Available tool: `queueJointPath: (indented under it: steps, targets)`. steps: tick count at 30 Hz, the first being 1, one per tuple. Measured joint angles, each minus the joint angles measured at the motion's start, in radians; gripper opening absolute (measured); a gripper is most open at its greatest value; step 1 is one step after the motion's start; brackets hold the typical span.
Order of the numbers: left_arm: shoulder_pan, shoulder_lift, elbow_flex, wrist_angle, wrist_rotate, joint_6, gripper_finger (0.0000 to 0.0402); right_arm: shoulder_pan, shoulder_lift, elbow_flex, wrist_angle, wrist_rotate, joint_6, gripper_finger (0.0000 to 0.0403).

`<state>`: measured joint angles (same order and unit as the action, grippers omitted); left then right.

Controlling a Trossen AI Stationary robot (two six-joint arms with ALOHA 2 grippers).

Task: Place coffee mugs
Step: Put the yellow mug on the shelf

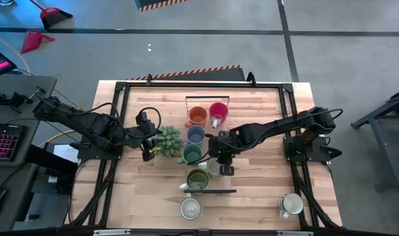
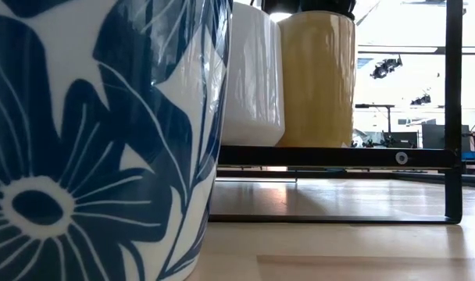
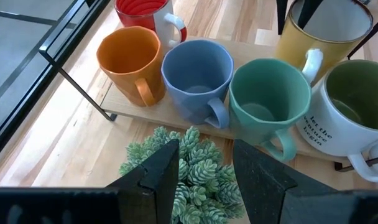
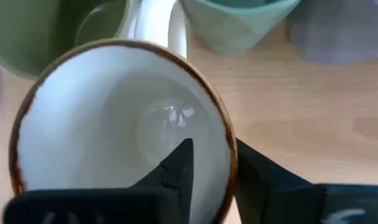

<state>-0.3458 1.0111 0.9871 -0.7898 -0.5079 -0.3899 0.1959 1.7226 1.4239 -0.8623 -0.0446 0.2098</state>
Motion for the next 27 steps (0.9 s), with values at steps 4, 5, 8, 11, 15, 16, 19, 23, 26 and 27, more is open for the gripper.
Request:
queueJointPath:
  steps: [4,5,8,11,15,16,19,23,26,27]
  targets:
    - [0.000,0.000,0.000,0.000,0.000,0.000,0.0138,0.000,0.000,0.002,-0.030,-0.021,-0.001,0.0040]
    - [0.000,0.000,0.000,0.000,0.000,0.000,0.0138,0.000,0.000,0.002,-0.036,-0.020,-0.001,0.0033]
    - [0.000,0.000,0.000,0.000,0.000,0.000,0.0138,-0.001,0.000,0.002,-0.057,-0.021,0.004,0.0017]
    - [0.000,0.000,0.000,0.000,0.000,0.000,0.0138,0.000,-0.001,0.003,-0.069,-0.017,0.028,0.0011]
    - [0.000,0.000,0.000,0.000,0.000,0.000,0.0138,0.000,-0.001,0.003,-0.073,0.006,0.073,0.0009]
    - [0.000,0.000,0.000,0.000,0.000,0.000,0.0138,0.000,-0.001,0.003,-0.073,0.011,0.085,0.0008]
    - [0.000,0.000,0.000,0.000,0.000,0.000,0.0138,0.000,-0.001,0.003,-0.076,0.029,0.129,0.0008]
    - [0.000,0.000,0.000,0.000,0.000,0.000,0.0138,0.000,-0.001,0.003,-0.097,0.043,0.170,0.0003]
    - [0.000,0.000,0.000,0.000,-0.001,0.000,0.0138,0.001,-0.001,0.003,-0.108,0.046,0.194,0.0002]
    - [0.000,0.000,0.000,0.000,-0.001,0.001,0.0138,0.001,-0.001,0.004,-0.113,0.048,0.202,0.0002]
